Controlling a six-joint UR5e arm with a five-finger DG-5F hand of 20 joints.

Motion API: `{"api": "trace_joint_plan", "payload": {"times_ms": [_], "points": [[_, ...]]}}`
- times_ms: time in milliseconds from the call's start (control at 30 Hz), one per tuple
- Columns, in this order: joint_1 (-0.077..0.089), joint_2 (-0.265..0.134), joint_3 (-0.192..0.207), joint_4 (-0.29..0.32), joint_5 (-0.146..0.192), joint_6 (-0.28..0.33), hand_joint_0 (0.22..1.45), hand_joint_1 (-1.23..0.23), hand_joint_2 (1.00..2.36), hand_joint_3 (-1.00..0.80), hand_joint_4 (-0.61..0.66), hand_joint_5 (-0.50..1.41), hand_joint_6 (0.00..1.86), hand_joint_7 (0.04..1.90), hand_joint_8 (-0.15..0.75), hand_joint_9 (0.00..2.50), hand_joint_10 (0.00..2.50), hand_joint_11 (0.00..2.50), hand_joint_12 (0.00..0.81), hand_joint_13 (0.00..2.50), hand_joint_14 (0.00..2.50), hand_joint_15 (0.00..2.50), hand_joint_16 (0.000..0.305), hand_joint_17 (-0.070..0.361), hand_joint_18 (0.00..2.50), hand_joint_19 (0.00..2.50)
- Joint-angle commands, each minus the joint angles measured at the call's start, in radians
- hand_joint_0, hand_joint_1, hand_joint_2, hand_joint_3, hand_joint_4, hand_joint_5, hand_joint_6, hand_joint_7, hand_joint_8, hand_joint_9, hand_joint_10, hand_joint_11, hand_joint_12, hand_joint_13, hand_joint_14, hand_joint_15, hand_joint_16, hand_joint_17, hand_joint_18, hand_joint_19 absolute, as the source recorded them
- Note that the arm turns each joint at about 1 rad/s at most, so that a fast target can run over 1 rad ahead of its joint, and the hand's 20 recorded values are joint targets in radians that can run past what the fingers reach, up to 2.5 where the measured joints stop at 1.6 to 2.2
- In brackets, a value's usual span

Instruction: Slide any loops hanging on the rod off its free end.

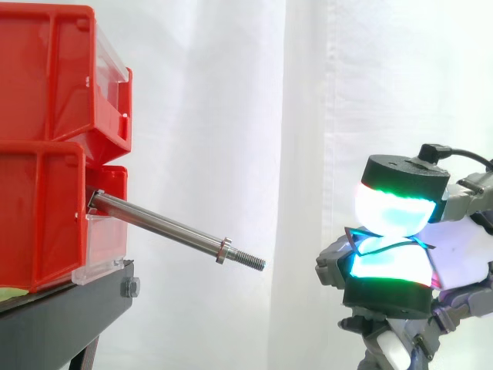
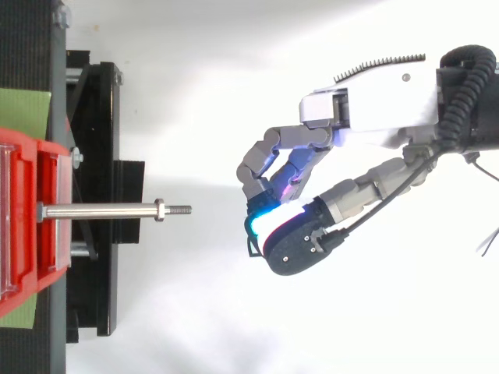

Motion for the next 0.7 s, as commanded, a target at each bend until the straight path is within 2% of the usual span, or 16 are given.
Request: {"api": "trace_joint_plan", "payload": {"times_ms": [0,133,367,567,667], "points": [[0.000,0.004,0.000,-0.001,0.000,0.000,0.60,-0.70,1.01,-0.15,0.26,-0.19,0.83,1.18,0.381,0.92,0.01,0.58,0.433,0.70,0.01,0.20,0.069,0.156,0.78,0.35],[0.000,0.004,0.000,-0.001,0.000,0.000,0.60,-0.71,1.02,-0.22,0.25,-0.19,0.83,1.19,0.367,0.91,0.02,0.58,0.412,0.69,0.01,0.21,0.065,0.145,0.75,0.37],[0.003,0.006,0.000,0.001,0.000,0.000,0.60,-0.70,1.02,-0.22,0.24,-0.19,0.83,1.22,0.362,0.91,0.02,0.59,0.409,0.69,0.01,0.21,0.064,0.143,0.75,0.36],[0.003,0.006,0.000,-0.001,0.000,0.000,0.65,-0.82,1.02,-0.18,0.21,-0.20,0.85,1.20,0.346,0.86,0.01,0.59,0.406,0.68,0.01,0.20,0.064,0.143,0.74,0.34],[0.003,0.006,0.000,-0.001,0.000,0.000,0.67,-0.83,1.01,-0.26,0.22,-0.20,0.86,1.18,0.338,0.86,0.02,0.59,0.402,0.68,0.01,0.20,0.062,0.141,0.74,0.34]]}}
